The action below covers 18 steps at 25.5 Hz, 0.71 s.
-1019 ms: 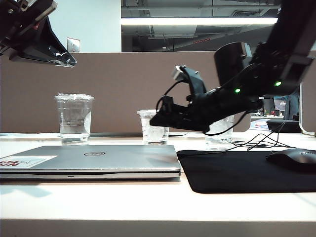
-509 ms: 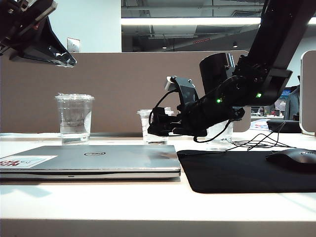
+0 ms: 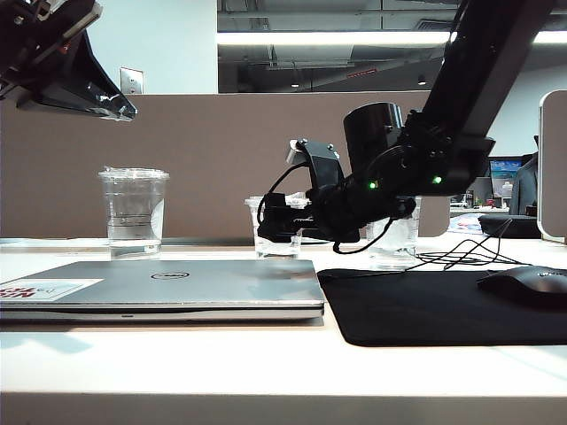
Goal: Pick up the coffee cup on the middle and place it on the right side of the laptop.
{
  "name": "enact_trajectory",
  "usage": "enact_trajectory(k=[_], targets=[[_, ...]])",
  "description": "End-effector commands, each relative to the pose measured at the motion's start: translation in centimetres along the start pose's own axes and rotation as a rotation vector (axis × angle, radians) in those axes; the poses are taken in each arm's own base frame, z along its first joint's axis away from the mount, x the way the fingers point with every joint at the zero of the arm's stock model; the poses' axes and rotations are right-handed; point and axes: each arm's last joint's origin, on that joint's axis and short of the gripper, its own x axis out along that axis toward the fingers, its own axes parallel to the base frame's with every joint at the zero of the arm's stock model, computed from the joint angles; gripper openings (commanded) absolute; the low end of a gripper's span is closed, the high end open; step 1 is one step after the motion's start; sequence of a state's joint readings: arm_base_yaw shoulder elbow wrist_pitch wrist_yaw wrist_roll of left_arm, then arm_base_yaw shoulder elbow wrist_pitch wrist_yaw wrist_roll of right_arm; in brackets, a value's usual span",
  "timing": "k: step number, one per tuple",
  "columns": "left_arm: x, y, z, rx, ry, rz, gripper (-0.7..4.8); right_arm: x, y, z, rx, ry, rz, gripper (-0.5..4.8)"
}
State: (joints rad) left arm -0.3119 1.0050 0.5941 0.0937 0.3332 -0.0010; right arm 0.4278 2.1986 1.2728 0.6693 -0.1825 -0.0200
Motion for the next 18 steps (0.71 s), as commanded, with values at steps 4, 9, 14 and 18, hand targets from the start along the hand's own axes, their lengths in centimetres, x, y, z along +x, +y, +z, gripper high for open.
enact_trajectory(k=[4,9,14,18], targets=[[-0.1,0.0,0.2,0.002,-0.015,-0.004,-0.05,0.9,0.0,0.8,0.002,-0.013,0.001,4.79],[-0.1,0.0,0.2,0.002,-0.015,-0.004,-0.05,1.8,-0.2,0.9,0.023,0.030,0.001,4.79],[-0.1,0.0,0.2,0.002,-0.015,-0.003,-0.05,2.5,-0.4,1.1,0.023,0.031,0.001,4.79],[-0.1,0.0,0.2,0.002,-0.014,-0.004,-0.05,2.8,-0.4,0.8,0.024,0.032,0.001,4.79]])
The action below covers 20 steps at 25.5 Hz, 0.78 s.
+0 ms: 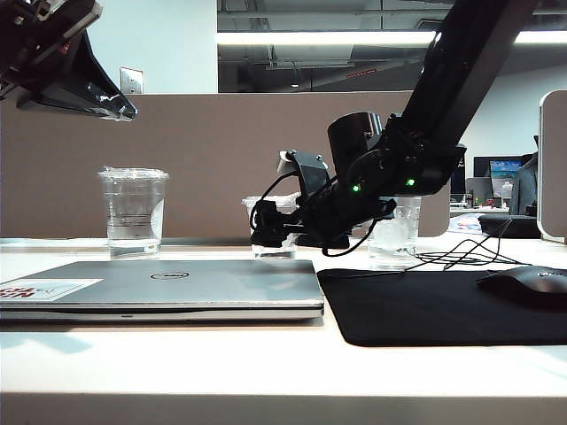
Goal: Pick up the coffee cup on the middle and place it on the right side of the laptop.
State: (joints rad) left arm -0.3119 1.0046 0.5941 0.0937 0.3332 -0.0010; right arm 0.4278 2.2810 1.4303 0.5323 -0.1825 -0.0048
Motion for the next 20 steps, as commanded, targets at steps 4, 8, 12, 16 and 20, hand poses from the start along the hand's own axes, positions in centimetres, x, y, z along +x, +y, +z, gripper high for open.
enact_trajectory(k=[4,8,12,16,20], targets=[[-0.04,-0.02,0.16,0.001,-0.012,-0.004,-0.05,0.37,0.07,0.38,-0.002,-0.027,0.005,4.79],[-0.04,-0.02,0.14,0.000,-0.010,-0.004,-0.05,0.36,0.03,0.42,-0.003,-0.031,0.004,4.79],[-0.04,-0.02,0.12,-0.001,-0.007,-0.004,-0.05,0.36,0.03,0.45,-0.003,-0.034,0.004,4.79],[-0.04,-0.02,0.07,-0.002,-0.003,-0.004,-0.05,0.36,0.03,0.58,-0.006,-0.048,0.004,4.79],[-0.04,-0.02,0.05,-0.003,0.000,-0.004,-0.05,0.34,0.03,0.83,-0.010,-0.073,0.003,4.79]])
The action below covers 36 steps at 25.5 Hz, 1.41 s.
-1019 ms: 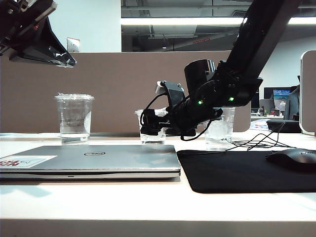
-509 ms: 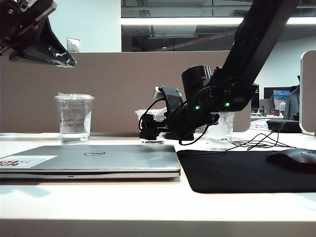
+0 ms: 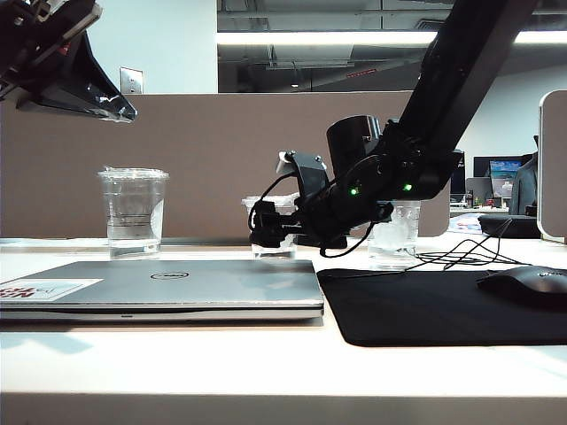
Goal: Pick up the coffee cup on the middle and place it on the right side of the laptop.
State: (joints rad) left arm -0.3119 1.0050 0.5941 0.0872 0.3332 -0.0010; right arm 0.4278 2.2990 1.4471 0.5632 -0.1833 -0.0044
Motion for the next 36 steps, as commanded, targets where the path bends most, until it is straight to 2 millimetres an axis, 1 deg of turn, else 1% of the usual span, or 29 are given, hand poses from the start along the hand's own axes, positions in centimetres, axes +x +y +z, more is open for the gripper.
enact_trajectory(k=[1,6,8,12,22,30,31,33,36], targets=[[0.0,0.0,0.1,-0.001,-0.007,-0.004,-0.05,-0.1,0.1,0.8,-0.005,-0.043,0.002,4.79],[0.0,0.0,0.1,-0.001,-0.007,-0.004,-0.05,-0.1,0.1,0.7,-0.005,-0.043,0.002,4.74],[0.0,0.0,0.1,-0.001,-0.007,-0.004,-0.05,-0.1,0.1,0.8,-0.005,-0.044,-0.001,3.97],[0.0,0.0,0.1,-0.001,-0.007,-0.004,-0.05,-0.1,0.1,0.7,-0.005,-0.043,0.000,3.02],[0.0,0.0,0.1,-0.001,-0.006,-0.003,-0.05,-0.1,0.1,1.2,-0.002,-0.073,0.004,3.00],[0.0,0.0,0.0,-0.004,0.003,-0.003,-0.05,-0.2,0.2,1.4,0.075,-0.084,0.033,3.00],[0.0,0.0,-0.1,-0.006,0.007,-0.003,-0.05,-0.3,0.2,1.5,0.077,-0.083,0.034,3.00],[0.0,0.0,-0.1,-0.008,0.014,-0.003,-0.05,-0.7,0.3,2.6,0.072,-0.101,0.036,2.99],[0.0,0.0,-0.1,-0.008,0.014,-0.003,-0.05,-1.3,0.2,3.7,0.065,-0.106,0.039,2.62]])
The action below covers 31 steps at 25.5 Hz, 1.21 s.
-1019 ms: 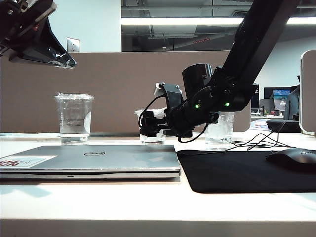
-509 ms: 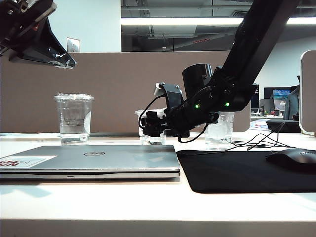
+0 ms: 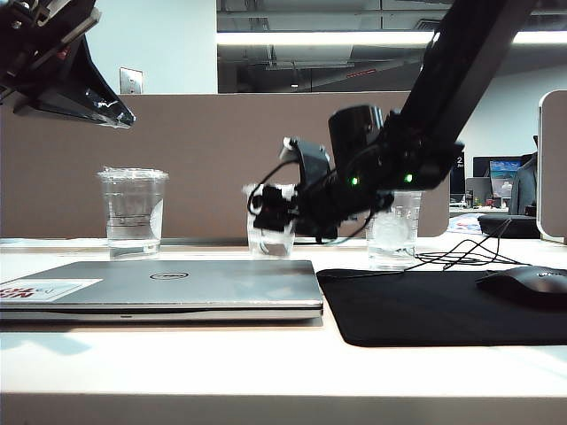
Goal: Pick up the coffee cup on the middle and place it on the right side of the laptop.
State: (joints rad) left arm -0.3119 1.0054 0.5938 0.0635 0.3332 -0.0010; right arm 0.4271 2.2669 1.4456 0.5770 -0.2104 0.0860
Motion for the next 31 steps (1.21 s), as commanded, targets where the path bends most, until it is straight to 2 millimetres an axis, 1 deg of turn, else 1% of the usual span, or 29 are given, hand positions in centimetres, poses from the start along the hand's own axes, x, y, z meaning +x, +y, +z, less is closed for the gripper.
enact_trajectory(k=[1,7,11,13,20,22,23,28,31], targets=[[0.0,0.0,0.1,0.000,-0.009,-0.003,-0.05,-0.9,0.3,2.7,-0.022,-0.064,0.017,2.61],[0.0,0.0,0.1,0.000,-0.009,-0.003,-0.05,-2.2,0.0,4.9,-0.025,-0.085,0.042,2.61],[0.0,0.0,0.1,0.000,-0.010,-0.003,-0.05,-2.7,0.1,5.6,-0.027,-0.088,0.048,2.61],[0.0,0.0,0.1,0.001,-0.012,-0.003,-0.05,-3.4,0.3,5.5,-0.029,-0.081,0.066,2.62],[0.0,0.0,-0.1,-0.001,-0.007,-0.003,-0.05,-8.4,1.2,3.6,-0.036,-0.112,0.060,2.65],[0.0,0.0,-0.4,-0.004,0.001,-0.003,-0.05,-11.2,1.6,2.4,-0.055,-0.100,0.038,2.65],[0.0,0.0,-0.5,-0.005,0.004,-0.003,-0.05,-12.0,1.7,2.1,-0.060,-0.100,0.020,2.65],[0.0,0.0,-0.4,-0.002,-0.005,-0.003,-0.05,-14.9,2.2,0.7,-0.077,-0.100,-0.019,2.65],[0.0,0.0,-0.4,0.000,-0.010,-0.004,-0.05,-16.2,2.4,-0.3,-0.071,-0.079,-0.036,2.65]])
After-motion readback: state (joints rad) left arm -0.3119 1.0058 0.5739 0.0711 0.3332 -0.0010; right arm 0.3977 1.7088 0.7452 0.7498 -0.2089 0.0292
